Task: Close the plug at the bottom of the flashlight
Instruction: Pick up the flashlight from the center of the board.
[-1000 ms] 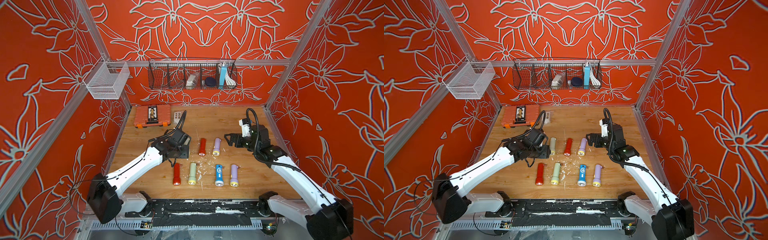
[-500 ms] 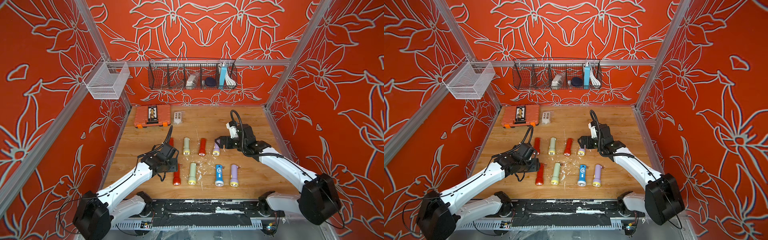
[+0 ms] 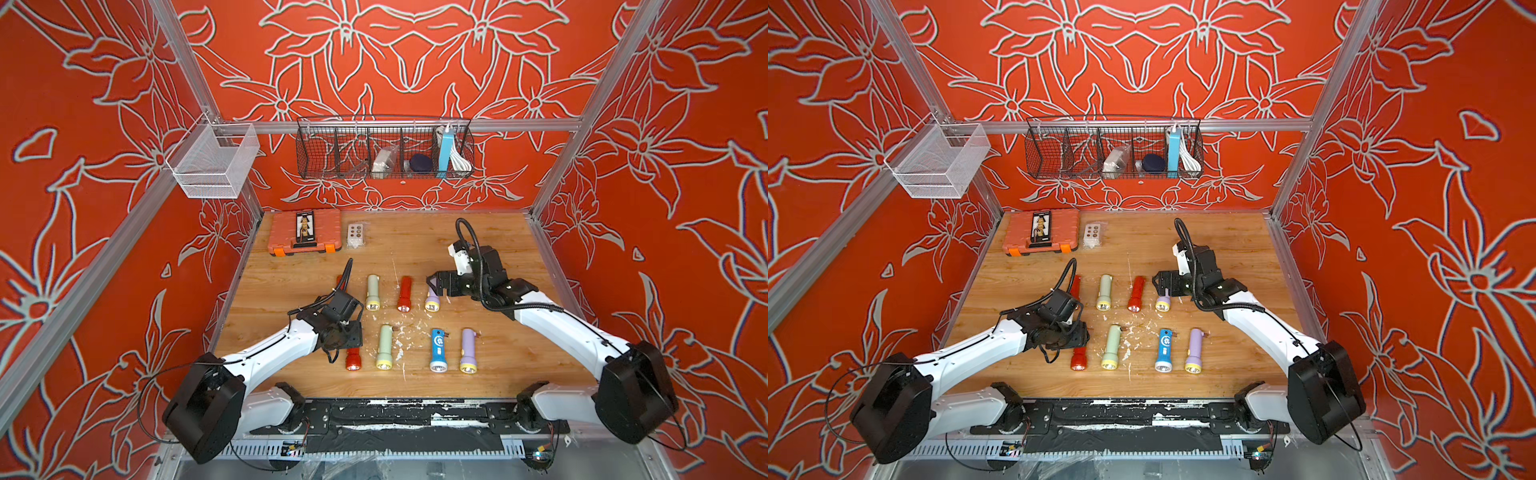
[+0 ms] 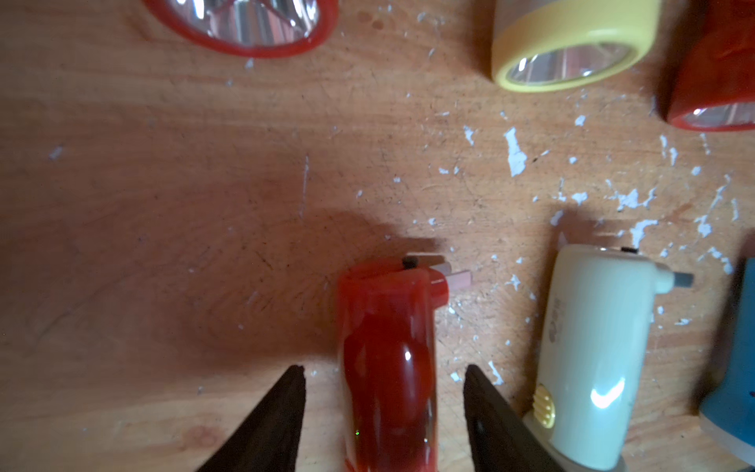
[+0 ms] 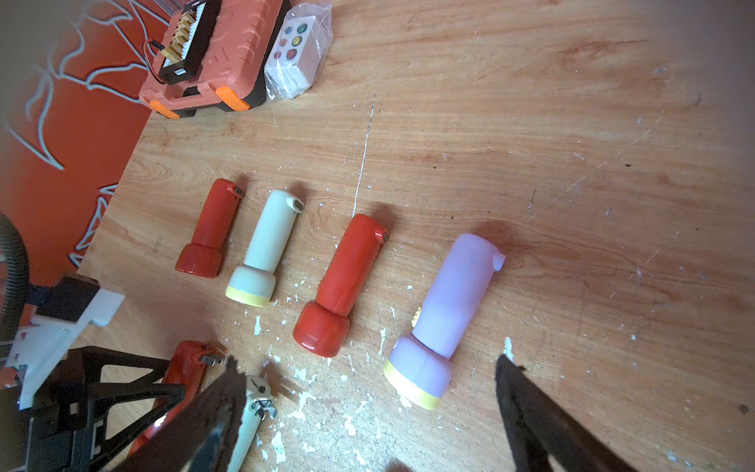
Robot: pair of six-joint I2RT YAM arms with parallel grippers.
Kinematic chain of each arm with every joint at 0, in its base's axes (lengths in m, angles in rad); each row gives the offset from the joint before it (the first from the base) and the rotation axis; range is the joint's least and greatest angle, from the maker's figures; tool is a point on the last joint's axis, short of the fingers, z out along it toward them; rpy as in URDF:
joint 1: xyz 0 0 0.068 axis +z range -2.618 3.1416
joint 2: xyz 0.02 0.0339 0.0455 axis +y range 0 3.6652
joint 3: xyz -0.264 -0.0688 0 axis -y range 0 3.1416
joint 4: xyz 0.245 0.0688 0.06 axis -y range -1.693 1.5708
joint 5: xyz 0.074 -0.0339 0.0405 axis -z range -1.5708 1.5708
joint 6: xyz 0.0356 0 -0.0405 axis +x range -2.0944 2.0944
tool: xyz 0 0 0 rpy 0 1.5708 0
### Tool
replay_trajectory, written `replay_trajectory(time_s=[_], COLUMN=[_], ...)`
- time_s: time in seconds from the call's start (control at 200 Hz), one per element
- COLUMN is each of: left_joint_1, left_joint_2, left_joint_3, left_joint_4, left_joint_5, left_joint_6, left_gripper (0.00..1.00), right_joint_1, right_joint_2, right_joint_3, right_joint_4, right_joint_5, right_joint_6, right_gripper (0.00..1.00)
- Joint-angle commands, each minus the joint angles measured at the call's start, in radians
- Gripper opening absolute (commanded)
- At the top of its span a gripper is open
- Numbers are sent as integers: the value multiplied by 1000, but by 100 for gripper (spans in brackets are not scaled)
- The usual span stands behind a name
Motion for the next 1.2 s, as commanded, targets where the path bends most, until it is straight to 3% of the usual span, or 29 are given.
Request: replay_trajectory(time_s=[0.0,0.23,0.445,0.671,1.006,1.196], left_joint_1=[2,-11,-16,-53,-63,-63], left_joint_2=[-20,-15,49,117,100,-7], left_joint_3=[-24,-38,-14,21,64,121], left_joint_4=[-6,-9,-14,-30,-87,-109], left_joint_5=[24,17,-7,-32,-99,-138], left_joint_6=[-28,-44,-21,-13,9,27], left_gripper=[61,59,51,50,22,11], right_joint_1=[7,8,8,8,8,8], right_joint_2=[8,7,-8,-23,-28,-38], right_joint_3=[24,36,27,18,25,41], right_joint_4=[-17,8,-3,0,-5,-19], right_joint_5=[32,24,38,54,66,67], right_joint_6=[-2,15,8,5,-8,-21], right_gripper=[98,98,98,98,98,98])
